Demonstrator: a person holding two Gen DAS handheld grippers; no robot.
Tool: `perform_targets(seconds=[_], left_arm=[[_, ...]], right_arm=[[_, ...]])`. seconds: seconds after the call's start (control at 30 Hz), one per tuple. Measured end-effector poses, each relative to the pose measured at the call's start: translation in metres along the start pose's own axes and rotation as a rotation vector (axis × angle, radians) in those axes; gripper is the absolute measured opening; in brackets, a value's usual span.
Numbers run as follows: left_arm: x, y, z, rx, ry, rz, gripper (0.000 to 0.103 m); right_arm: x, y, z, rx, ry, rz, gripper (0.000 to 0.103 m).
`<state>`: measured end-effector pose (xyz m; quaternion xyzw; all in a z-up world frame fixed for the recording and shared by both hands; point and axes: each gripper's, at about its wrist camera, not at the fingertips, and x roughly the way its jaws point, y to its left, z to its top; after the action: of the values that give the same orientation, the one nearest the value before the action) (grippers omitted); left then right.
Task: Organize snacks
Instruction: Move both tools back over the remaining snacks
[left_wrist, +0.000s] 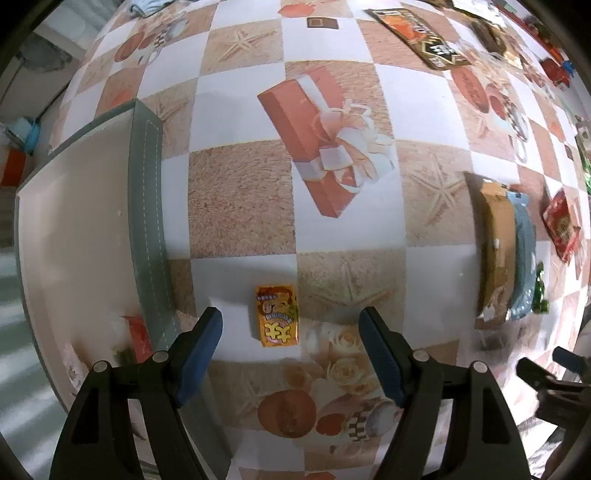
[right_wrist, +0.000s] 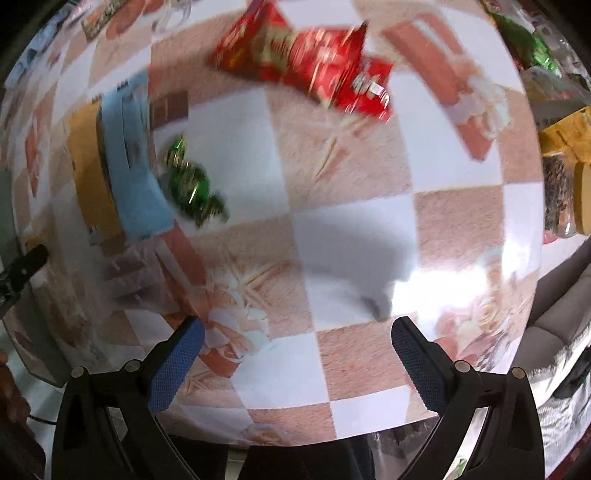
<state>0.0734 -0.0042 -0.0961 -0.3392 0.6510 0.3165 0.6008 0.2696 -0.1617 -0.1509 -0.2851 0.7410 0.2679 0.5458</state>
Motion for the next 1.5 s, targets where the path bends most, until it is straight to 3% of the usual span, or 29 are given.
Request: perform_targets(seconds=[0.23,0.4,0.7,0.93,1.03,1.23,1.33,1.5], left_arm=[[0.009,0.007,0.009,-0.024,-0.008,0.018,0.081],[0.009,0.013,0.009,-0.048,-0.017,0.018,0.081],[0.013,0.036,0.007,-0.073,0.006,-0.043,0.083],[0.010,0.007,0.002,0.087,-0.004,-0.075,0.085],[0.005,0.008,-0.003,0.086,-0.017,-0.096,0.085],[-0.021,0.045,-0.017,0.036,-0.065,-0.122,0.085],[-0.031,0.071,-0.022,-0.002,-0.081,-0.124,0.085],[-0.031,0.105,-0.037,-0.004,-0.068,-0.094,0.085]], right_arm=[[-0.027,-0.005,0.026,-0.051,-0.074,-0.038,0.102],[-0.045,-0.021,0.038,0.004,-0.132,-0.041,0.102],[-0.049,-0.015,0.069,0.022,-0.112,0.009,0.102],[-0.042,-0.012,0.065,0.023,-0.097,0.012,0.102],[-0.036,-0.031,0.055,0.062,-0.081,0.023,0.102],[-0.022,-0.054,0.025,0.105,-0.089,0.069,0.102],[-0.026,-0.052,0.006,0.096,-0.127,0.052,0.102],[-0.035,-0.042,-0.008,0.063,-0.121,0.056,0.102]])
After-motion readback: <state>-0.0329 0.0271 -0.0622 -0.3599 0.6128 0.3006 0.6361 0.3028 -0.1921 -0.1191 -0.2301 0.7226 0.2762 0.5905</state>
